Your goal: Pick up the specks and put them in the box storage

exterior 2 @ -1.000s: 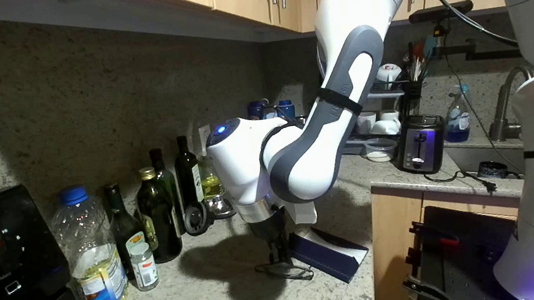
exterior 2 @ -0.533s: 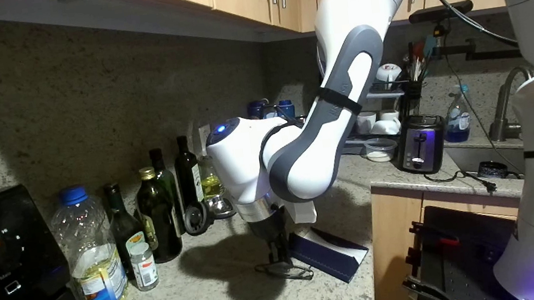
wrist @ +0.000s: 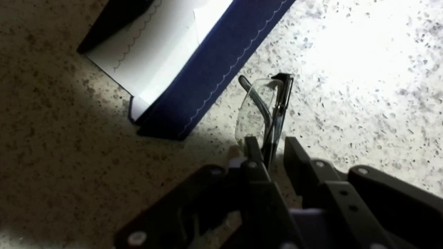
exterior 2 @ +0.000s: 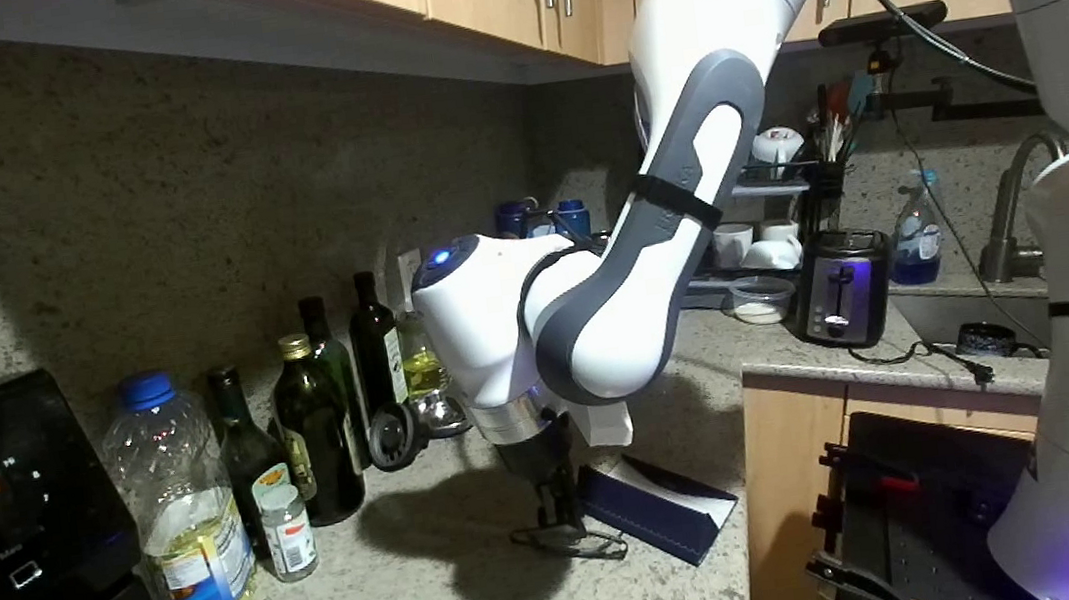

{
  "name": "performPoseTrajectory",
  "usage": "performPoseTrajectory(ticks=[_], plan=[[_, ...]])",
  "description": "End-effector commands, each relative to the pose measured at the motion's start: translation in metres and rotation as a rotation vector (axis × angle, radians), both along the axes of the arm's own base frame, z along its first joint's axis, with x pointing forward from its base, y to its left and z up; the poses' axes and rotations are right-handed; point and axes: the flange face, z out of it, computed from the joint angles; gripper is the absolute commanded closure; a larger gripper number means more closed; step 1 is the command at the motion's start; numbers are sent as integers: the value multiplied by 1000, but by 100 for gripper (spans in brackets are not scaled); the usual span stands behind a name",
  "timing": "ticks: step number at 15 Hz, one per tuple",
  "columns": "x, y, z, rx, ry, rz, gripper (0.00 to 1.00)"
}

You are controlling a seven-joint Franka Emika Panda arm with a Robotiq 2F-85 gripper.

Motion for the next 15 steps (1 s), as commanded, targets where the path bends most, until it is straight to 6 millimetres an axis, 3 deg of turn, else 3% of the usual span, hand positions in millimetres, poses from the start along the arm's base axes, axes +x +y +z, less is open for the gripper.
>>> performPoseTrajectory(ticks=[1,15], plan=[[4,3,1,22,13,17,73],[17,-5,0,52,42,24,73]])
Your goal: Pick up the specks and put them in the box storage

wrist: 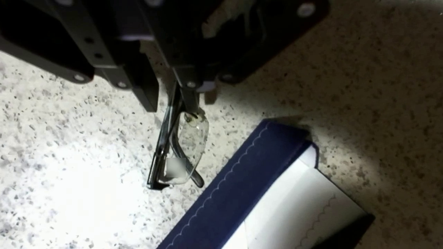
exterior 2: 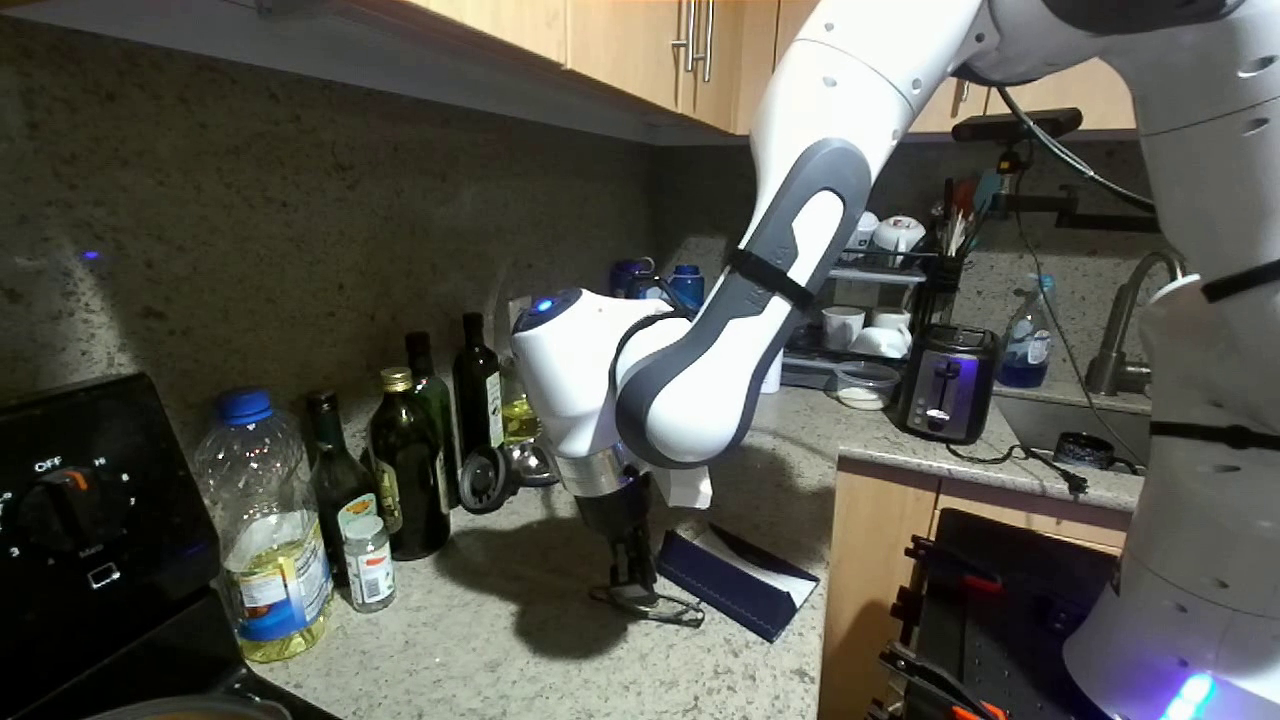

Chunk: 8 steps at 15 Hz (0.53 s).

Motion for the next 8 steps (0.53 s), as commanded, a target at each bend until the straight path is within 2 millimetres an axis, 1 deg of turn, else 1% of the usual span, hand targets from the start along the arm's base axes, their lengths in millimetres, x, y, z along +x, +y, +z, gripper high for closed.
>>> performPoseTrajectory(ticks=[1,3,4,5,6,7,8], plan=[[5,-3,3,16,18,1,73],[5,-4,1,16,18,-2,75],[5,-4,1,16,19,-2,81],[5,-4,0,16,20,-3,91],[5,-4,0,16,21,-3,98],[4,-4,-1,16,23,-3,100],[4,-4,-2,16,25,-3,100]])
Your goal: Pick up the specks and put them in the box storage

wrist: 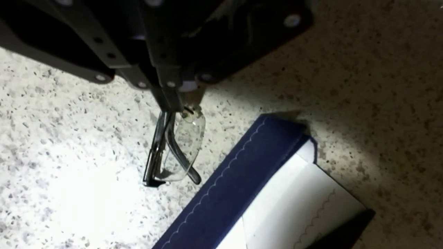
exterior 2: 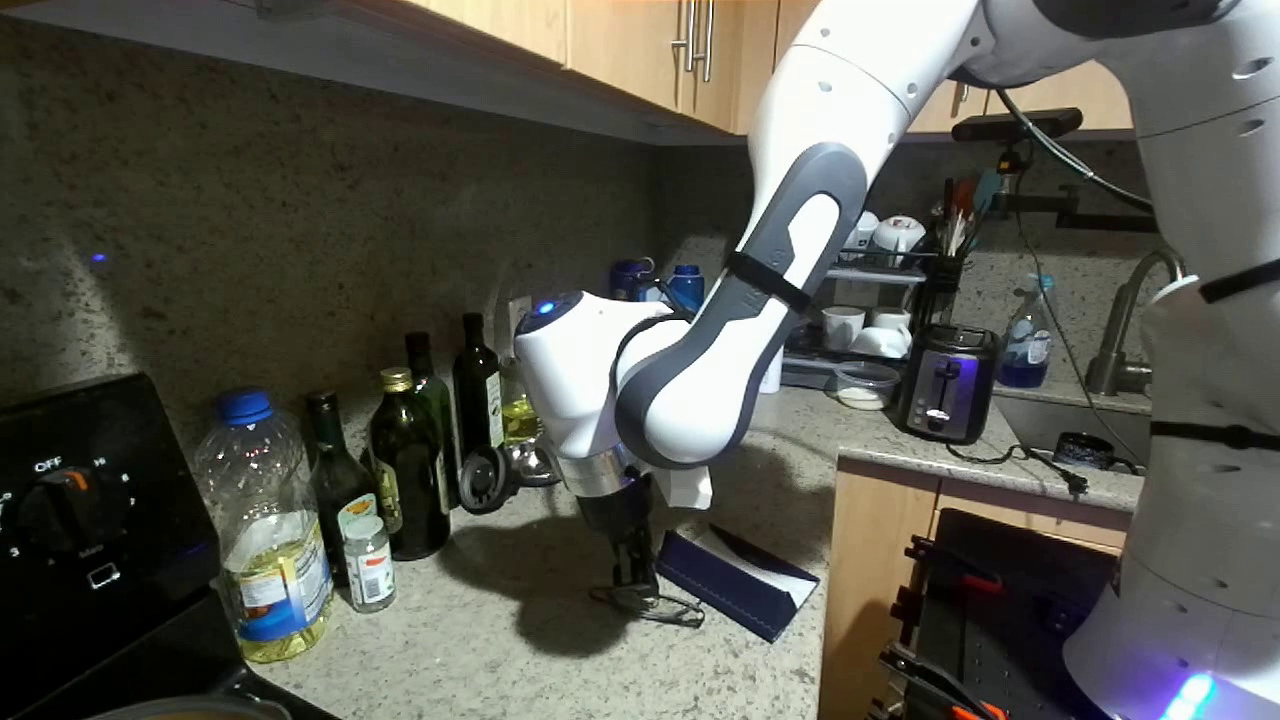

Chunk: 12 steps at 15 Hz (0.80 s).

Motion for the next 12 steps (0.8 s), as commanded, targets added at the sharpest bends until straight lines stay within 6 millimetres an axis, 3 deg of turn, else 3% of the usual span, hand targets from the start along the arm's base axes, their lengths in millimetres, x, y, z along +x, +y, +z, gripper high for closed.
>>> performPoseTrajectory(ticks=[1,3,5,7,10,12], plan=[[3,0,0,16,20,8,100],[2,1,-2,15,23,8,97],[1,1,-2,15,23,7,75],[0,2,-3,15,23,6,68],[0,2,-6,15,28,6,66],[1,2,-6,15,27,6,71]])
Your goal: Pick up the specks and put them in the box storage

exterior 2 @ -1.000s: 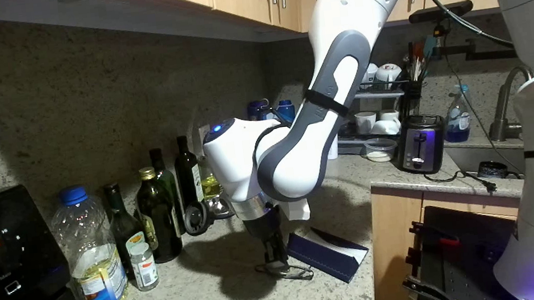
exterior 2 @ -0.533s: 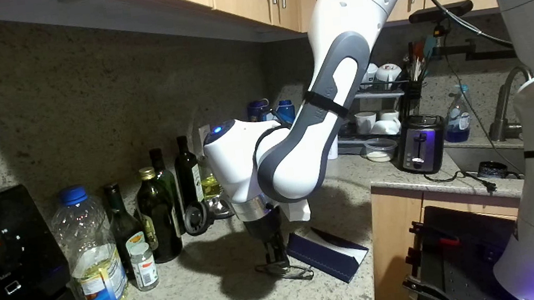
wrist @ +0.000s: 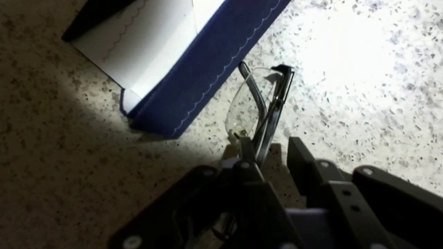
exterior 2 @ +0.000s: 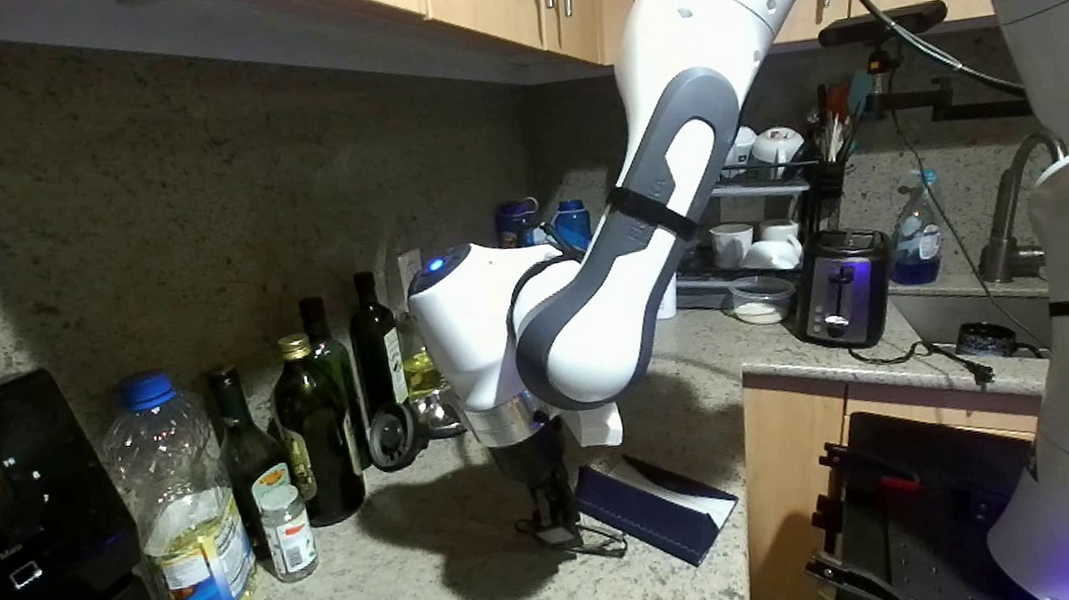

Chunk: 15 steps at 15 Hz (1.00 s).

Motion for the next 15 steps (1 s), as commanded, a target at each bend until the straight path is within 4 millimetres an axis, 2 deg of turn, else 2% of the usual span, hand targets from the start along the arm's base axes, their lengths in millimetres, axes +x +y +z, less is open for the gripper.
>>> performPoseTrajectory(ticks=[1,15], plan=[[3,2,0,16,16,7,72],[6,1,13,5,-13,-2,73]])
